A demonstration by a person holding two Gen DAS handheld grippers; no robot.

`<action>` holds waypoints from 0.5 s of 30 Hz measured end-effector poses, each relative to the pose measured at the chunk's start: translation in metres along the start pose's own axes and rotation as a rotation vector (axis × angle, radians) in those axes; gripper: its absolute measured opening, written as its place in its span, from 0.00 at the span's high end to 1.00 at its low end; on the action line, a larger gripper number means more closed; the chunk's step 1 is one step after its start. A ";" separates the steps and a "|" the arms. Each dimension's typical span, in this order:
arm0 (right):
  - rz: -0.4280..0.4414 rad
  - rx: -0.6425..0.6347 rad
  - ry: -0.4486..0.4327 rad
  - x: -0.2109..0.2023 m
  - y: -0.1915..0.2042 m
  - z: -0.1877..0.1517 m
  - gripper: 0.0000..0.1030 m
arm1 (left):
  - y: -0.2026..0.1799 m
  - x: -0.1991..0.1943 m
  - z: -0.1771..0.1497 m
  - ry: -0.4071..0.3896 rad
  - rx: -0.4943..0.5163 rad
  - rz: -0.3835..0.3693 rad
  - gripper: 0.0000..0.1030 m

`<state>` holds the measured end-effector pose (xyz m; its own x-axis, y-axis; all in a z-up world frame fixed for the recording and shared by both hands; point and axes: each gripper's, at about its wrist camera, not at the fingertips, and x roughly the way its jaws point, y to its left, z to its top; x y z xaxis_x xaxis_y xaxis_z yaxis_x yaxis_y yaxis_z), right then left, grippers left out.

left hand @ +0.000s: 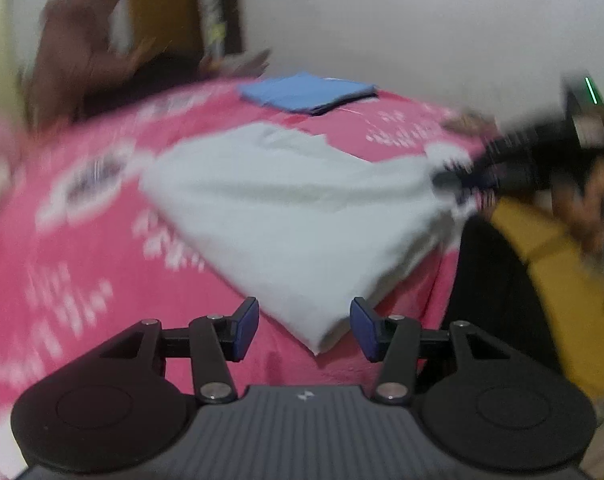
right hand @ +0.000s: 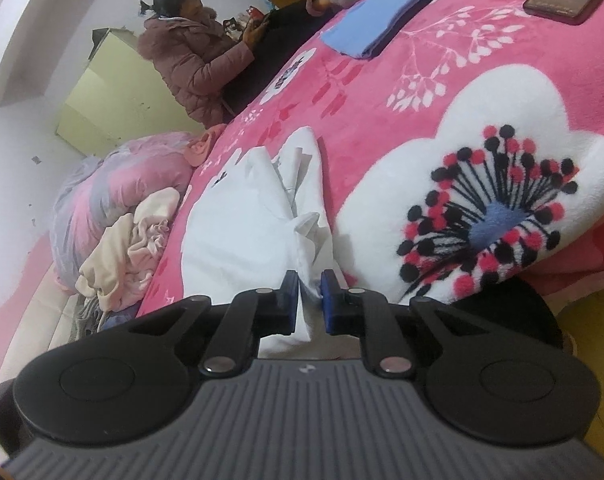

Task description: Fold clothes

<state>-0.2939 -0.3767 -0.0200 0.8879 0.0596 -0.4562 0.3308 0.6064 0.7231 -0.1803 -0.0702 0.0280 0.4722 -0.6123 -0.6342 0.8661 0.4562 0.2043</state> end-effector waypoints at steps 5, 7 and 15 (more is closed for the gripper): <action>0.003 0.012 -0.004 0.001 -0.001 -0.001 0.89 | -0.035 0.008 -0.003 -0.034 0.220 0.115 0.51; 0.005 0.011 -0.003 0.000 -0.001 -0.001 0.89 | -0.041 0.010 -0.004 -0.038 0.255 0.130 0.55; 0.013 0.014 -0.007 -0.002 0.000 -0.002 0.89 | -0.053 0.016 -0.015 -0.025 0.354 0.174 0.61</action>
<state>-0.2960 -0.3754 -0.0202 0.8943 0.0614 -0.4433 0.3239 0.5947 0.7358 -0.2210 -0.0950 -0.0043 0.6168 -0.5629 -0.5502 0.7739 0.3060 0.5545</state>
